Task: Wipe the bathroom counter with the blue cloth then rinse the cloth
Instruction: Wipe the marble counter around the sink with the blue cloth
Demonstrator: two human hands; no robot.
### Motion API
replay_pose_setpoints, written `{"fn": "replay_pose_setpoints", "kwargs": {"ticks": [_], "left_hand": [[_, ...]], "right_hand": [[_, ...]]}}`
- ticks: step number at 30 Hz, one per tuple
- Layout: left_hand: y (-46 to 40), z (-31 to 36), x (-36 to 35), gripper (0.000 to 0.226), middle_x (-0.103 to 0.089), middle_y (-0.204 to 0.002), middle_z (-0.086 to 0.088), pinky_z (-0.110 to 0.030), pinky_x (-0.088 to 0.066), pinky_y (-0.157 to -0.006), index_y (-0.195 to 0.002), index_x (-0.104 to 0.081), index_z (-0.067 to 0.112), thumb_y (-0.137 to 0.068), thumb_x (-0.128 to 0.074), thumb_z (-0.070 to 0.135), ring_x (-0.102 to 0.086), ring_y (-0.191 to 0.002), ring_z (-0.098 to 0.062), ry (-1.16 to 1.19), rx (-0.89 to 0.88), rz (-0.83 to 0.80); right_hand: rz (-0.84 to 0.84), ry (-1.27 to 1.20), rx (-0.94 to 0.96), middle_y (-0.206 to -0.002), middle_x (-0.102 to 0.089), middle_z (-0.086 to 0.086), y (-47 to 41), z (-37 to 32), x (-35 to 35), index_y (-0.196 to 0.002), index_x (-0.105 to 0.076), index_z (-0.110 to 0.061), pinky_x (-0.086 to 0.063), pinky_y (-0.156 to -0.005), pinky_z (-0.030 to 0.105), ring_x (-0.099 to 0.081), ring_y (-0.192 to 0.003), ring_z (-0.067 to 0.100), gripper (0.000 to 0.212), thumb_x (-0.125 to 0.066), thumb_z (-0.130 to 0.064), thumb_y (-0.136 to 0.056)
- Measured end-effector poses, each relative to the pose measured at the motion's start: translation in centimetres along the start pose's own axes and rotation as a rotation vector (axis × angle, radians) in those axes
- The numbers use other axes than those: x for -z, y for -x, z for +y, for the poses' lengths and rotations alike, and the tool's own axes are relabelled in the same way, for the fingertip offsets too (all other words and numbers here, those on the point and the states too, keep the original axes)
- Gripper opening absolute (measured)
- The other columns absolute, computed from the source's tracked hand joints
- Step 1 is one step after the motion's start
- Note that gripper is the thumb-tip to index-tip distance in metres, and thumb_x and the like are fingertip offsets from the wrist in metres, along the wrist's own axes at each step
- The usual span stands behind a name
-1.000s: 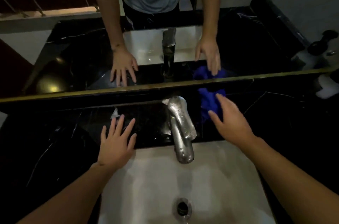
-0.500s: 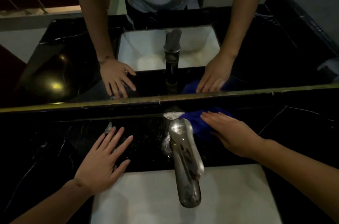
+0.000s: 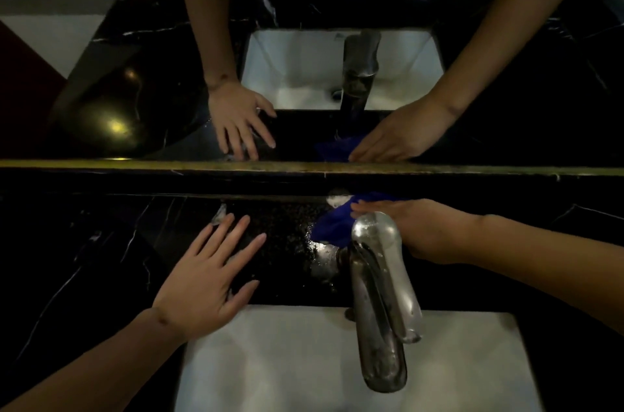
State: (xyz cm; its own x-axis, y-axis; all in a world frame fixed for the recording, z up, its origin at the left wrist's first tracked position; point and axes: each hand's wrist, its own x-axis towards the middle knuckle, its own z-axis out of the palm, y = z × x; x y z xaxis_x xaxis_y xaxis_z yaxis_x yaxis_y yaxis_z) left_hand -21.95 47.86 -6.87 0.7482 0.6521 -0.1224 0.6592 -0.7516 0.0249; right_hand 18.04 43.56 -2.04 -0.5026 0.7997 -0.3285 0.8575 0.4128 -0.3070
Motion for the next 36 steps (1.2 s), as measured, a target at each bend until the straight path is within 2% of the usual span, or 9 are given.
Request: {"fn": "replay_pose_setpoints", "kwargs": {"ticks": [3, 7, 11, 17, 21, 23, 27, 32, 36], "left_hand": [[0.1, 0.0, 0.1, 0.069, -0.013, -0.17, -0.01, -0.051, -0.016, -0.124, -0.162, -0.019, 0.028, -0.101, -0.032, 0.06, -0.006, -0.158, -0.029, 0.009, 0.007, -0.006], [0.2, 0.2, 0.2, 0.069, -0.014, -0.17, -0.01, -0.05, -0.014, -0.125, -0.162, -0.019, 0.029, -0.101, -0.031, 0.06, -0.005, -0.158, -0.029, 0.014, 0.007, 0.004], [0.1, 0.2, 0.4, 0.068, -0.016, -0.169, -0.01, -0.052, -0.018, -0.123, -0.162, -0.019, 0.03, -0.101, -0.027, 0.062, -0.006, -0.158, -0.029, 0.023, 0.01, 0.001], [0.1, 0.1, 0.2, 0.07, -0.014, -0.17, -0.009, -0.053, -0.019, -0.124, -0.162, -0.019, 0.029, -0.101, -0.025, 0.064, -0.004, -0.158, -0.029, 0.003, 0.008, -0.001], [0.1, 0.1, 0.0, 0.075, -0.015, -0.169, -0.009, -0.05, -0.017, -0.125, -0.161, -0.022, 0.024, -0.1, -0.024, 0.066, -0.006, -0.158, -0.029, 0.022, 0.006, 0.036], [-0.2, 0.1, -0.1, 0.078, -0.017, -0.169, -0.008, -0.047, -0.015, -0.125, -0.16, -0.022, 0.019, -0.099, -0.027, 0.066, -0.008, -0.158, -0.027, 0.049, 0.022, 0.054], [-0.1, 0.1, 0.0, 0.075, -0.038, -0.161, -0.014, -0.043, -0.017, -0.126, -0.15, -0.045, 0.005, -0.096, -0.044, 0.057, -0.028, -0.152, -0.028, 0.217, 0.119, 0.22], [0.6, -0.3, 1.3, 0.061, -0.046, -0.147, -0.009, -0.039, -0.029, -0.121, -0.131, -0.057, 0.007, -0.089, -0.05, 0.051, -0.035, -0.143, -0.025, 0.689, 0.435, 0.426], [3.5, -0.8, 1.8, 0.06, -0.045, -0.149, -0.016, -0.041, -0.03, -0.119, -0.131, -0.056, 0.005, -0.095, -0.041, 0.05, -0.037, -0.142, -0.031, 0.81, 0.553, 0.381]], "right_hand": [[-0.055, 0.021, 0.043, -0.166, -0.012, -0.016, -0.2, 0.2, 1.1, -0.16, -0.016, -0.03, 0.001, -0.117, 0.009, -0.002, -0.145, -0.008, 0.072, -0.055, -0.016, -0.101], [-0.121, 0.027, 0.048, -0.165, -0.018, -0.019, -1.0, 0.4, 2.4, -0.16, -0.02, -0.033, -0.015, -0.123, 0.016, -0.017, -0.148, -0.006, 0.072, -0.058, -0.017, -0.101], [-0.158, -0.02, 0.103, -0.166, -0.013, -0.015, -2.6, -0.2, 2.6, -0.16, -0.016, -0.024, 0.009, -0.106, -0.004, -0.004, -0.142, -0.012, 0.067, -0.053, -0.021, -0.105], [-0.317, -0.039, 0.156, -0.165, -0.006, -0.015, -4.7, 0.1, 3.9, -0.161, -0.016, -0.023, 0.0, -0.122, 0.013, -0.005, -0.151, -0.004, 0.069, -0.053, -0.031, -0.103], [-0.386, -0.001, 0.224, -0.166, -0.002, -0.015, -7.1, -0.3, 3.9, -0.161, -0.012, -0.027, -0.003, -0.125, 0.019, 0.004, -0.149, -0.011, 0.075, -0.058, -0.023, -0.101], [-0.401, 0.027, 0.271, -0.166, -0.003, -0.007, -9.3, -1.7, 3.8, -0.16, -0.012, -0.018, -0.002, -0.126, 0.022, 0.008, -0.148, -0.009, 0.075, -0.057, -0.015, -0.101], [-0.449, 0.065, 0.302, -0.169, -0.003, 0.002, -13.8, -5.7, 4.9, -0.161, -0.012, -0.012, 0.014, -0.106, -0.003, 0.002, -0.155, 0.009, 0.072, -0.05, -0.003, -0.101], [-0.559, 0.204, 0.307, -0.17, -0.004, -0.003, -14.6, -9.7, 7.3, -0.161, -0.018, -0.026, -0.004, -0.119, 0.018, -0.001, -0.155, 0.011, 0.081, -0.05, 0.004, -0.093], [-0.48, 0.246, 0.133, -0.162, -0.038, 0.002, -12.9, -14.5, 8.5, -0.155, -0.038, -0.028, -0.028, -0.119, 0.035, -0.035, -0.148, 0.022, 0.062, -0.05, -0.008, -0.097]]}}
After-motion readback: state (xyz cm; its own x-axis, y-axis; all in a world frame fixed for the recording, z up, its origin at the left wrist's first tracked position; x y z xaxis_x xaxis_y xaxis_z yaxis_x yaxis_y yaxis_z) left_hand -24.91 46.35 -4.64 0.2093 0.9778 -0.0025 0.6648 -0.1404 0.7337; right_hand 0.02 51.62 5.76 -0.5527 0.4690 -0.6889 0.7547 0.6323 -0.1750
